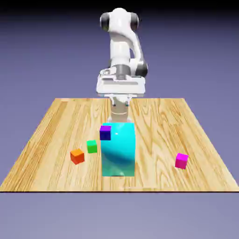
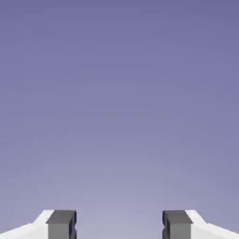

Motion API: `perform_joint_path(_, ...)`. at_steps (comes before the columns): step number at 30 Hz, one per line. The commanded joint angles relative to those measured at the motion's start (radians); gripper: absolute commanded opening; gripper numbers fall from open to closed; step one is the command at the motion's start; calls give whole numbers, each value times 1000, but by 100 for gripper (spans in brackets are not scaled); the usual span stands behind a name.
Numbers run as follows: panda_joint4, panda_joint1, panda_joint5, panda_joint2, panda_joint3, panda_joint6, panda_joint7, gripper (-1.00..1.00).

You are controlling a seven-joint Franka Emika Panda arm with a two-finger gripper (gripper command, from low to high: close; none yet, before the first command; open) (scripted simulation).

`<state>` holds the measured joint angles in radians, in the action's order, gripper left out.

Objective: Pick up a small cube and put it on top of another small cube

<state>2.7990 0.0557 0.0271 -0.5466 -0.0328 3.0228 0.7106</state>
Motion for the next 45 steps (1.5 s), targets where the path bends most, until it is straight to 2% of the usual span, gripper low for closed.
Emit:
perform_joint_path(1, -19, 23, 21, 28, -17, -25, -8, 0)
perform_joint_path(12, -320, 149, 226, 427, -95, -434, 87, 0)
perform_joint_path(37, -1042, 232, 610, 1333, -116, -1419, 501, 0)
perform_joint_path(40, -1056, 202, 602, 1344, -93, -1439, 537, 0)
perform_joint_path(43, -965, 242, 640, 1373, -114, -1314, 496, 0)
perform_joint_path(44, -965, 242, 640, 1373, -114, -1314, 496, -100)
perform_joint_path(45, -965, 242, 640, 1373, -114, -1314, 496, -100)
